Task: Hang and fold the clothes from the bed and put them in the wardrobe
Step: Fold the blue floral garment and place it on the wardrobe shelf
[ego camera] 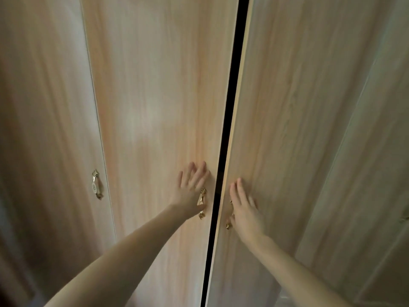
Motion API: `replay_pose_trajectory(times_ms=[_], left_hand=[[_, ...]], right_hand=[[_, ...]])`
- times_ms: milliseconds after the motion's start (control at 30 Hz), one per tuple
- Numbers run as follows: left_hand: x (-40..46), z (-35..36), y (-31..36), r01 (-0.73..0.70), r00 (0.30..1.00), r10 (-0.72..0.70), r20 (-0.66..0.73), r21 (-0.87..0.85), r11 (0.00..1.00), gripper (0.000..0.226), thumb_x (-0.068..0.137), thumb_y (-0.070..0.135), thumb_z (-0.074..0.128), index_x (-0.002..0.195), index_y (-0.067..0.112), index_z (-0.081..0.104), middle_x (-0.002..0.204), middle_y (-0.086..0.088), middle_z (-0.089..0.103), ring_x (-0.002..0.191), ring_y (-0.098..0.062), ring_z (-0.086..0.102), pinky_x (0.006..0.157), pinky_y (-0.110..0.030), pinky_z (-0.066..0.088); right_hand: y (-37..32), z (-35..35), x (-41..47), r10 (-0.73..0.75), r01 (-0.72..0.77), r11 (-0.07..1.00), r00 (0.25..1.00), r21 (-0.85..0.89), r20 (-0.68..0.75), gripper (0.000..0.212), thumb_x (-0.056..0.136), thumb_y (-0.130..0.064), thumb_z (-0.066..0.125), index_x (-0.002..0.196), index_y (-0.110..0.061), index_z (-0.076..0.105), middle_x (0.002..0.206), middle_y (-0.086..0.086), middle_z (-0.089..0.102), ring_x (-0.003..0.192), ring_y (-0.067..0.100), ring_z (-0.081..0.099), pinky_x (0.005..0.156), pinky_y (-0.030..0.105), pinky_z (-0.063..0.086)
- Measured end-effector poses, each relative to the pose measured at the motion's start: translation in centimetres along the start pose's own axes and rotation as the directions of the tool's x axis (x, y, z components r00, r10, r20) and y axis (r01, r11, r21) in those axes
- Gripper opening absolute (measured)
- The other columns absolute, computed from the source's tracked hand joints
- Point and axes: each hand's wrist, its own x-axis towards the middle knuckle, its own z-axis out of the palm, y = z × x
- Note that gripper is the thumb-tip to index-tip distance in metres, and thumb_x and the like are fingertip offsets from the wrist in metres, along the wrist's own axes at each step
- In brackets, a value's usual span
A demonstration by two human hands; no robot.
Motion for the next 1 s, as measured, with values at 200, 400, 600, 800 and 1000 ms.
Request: replay_pose_trajectory(times_ms=[200,400,600,800,1000], left_hand=[[2.2,3.4,-1.1,-0.029,0.998,0.027,-0.059,-0.032,0.999,0.118,0.070,0.065,0.067,0.155,0.018,-0.001,0.162,-0.004,-0.014,0.147,-0.038,-0.012,0.113,-0.066,0.010],[3.4,5.5,-1.7,-0.058,0.991,0.055,-0.124,-0.026,0.998,0.109,0.072,0.065,0.059,0.156,0.017,0.007,0.163,-0.006,-0.004,0.148,-0.037,-0.006,0.109,-0.069,0.017],[5.4,7.2,-2.5,-0.064,0.986,0.066,-0.151,0.017,0.998,0.111,0.075,0.071,0.055,0.155,0.018,0.000,0.162,-0.005,-0.011,0.148,-0.037,-0.009,0.112,-0.069,0.012],[6.3,8.8,-3.2,-0.087,0.972,0.095,-0.213,0.045,0.995,0.109,0.077,0.072,0.052,0.155,0.018,-0.002,0.163,-0.005,-0.010,0.148,-0.036,-0.007,0.112,-0.068,0.007],[6.1,8.7,-2.9,-0.063,0.986,0.072,-0.153,0.068,0.996,0.107,0.081,0.068,0.049,0.154,0.018,-0.012,0.161,-0.005,-0.019,0.146,-0.037,-0.016,0.112,-0.069,-0.001]], right_hand=[[-0.7,1.6,3.3,0.058,-0.059,0.995,0.998,-0.077,-0.014,0.125,0.042,-0.044,0.093,0.148,-0.011,0.035,0.157,0.010,0.028,0.102,0.031,0.055,0.077,0.044,0.053],[-1.8,5.5,6.7,0.128,-0.138,0.985,0.987,-0.106,-0.097,0.109,0.053,-0.032,0.091,0.143,-0.010,0.033,0.156,0.014,0.028,0.100,0.032,0.051,0.076,0.040,0.055],[-2.1,8.5,9.5,0.162,-0.190,0.971,0.970,-0.146,-0.183,0.091,0.069,-0.030,0.081,0.146,-0.011,0.034,0.157,0.016,0.024,0.117,0.037,0.049,0.091,0.045,0.049],[-1.2,9.5,10.4,0.121,-0.167,0.971,0.961,-0.173,-0.247,0.100,0.061,-0.038,0.084,0.144,-0.011,0.036,0.155,0.016,0.028,0.111,0.036,0.051,0.087,0.044,0.049],[-2.5,8.9,10.2,0.149,-0.193,0.970,0.954,-0.149,-0.261,0.100,0.063,-0.036,0.084,0.146,-0.008,0.033,0.157,0.018,0.020,0.119,0.037,0.045,0.092,0.045,0.048]])
